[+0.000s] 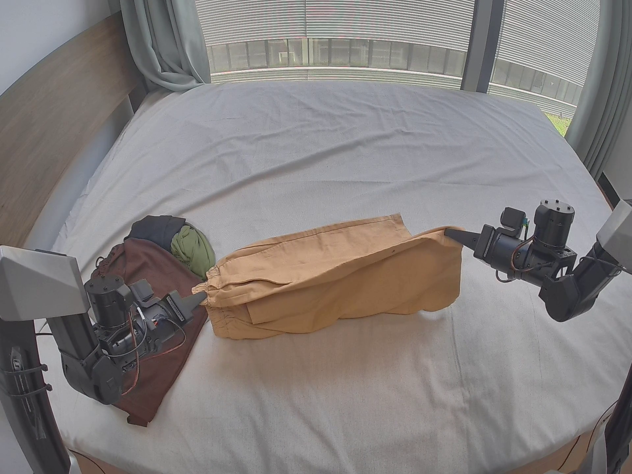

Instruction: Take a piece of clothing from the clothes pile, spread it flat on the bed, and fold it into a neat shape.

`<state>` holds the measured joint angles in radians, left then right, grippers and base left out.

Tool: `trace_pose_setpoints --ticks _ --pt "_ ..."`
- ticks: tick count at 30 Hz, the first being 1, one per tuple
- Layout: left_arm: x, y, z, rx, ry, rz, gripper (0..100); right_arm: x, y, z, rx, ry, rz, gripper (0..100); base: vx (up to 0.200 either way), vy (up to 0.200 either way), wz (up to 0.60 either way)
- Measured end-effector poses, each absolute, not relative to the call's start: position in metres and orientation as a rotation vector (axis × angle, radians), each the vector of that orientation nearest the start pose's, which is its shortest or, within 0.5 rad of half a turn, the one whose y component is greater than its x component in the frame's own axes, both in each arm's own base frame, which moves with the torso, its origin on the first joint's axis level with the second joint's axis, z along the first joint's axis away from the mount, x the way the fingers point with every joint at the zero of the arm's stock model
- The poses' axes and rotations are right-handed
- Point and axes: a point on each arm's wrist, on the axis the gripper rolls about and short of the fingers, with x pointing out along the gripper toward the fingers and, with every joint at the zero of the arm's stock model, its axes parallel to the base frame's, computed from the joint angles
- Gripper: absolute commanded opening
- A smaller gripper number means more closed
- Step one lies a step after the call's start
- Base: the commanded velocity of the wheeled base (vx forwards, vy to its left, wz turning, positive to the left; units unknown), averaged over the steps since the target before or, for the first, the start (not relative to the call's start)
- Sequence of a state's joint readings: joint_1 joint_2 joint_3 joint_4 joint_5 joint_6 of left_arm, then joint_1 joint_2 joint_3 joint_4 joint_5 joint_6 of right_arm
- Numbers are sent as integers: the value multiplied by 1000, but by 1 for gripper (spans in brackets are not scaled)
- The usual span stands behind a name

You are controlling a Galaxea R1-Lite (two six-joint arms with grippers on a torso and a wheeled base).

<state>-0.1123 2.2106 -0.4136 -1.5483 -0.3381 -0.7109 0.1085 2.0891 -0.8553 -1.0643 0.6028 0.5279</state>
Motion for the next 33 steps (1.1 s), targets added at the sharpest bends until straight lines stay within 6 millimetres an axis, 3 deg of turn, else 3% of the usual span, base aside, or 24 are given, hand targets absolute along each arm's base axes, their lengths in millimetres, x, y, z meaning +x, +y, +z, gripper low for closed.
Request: trace_pose_setpoints --ticks 17,33 --pt "317 -44 32 -759 361 -312 0 405 60 130 525 348 658 0 0 0 0" --pt "335 -45 26 -759 320 -276 0 439 69 119 524 341 630 0 0 0 0"
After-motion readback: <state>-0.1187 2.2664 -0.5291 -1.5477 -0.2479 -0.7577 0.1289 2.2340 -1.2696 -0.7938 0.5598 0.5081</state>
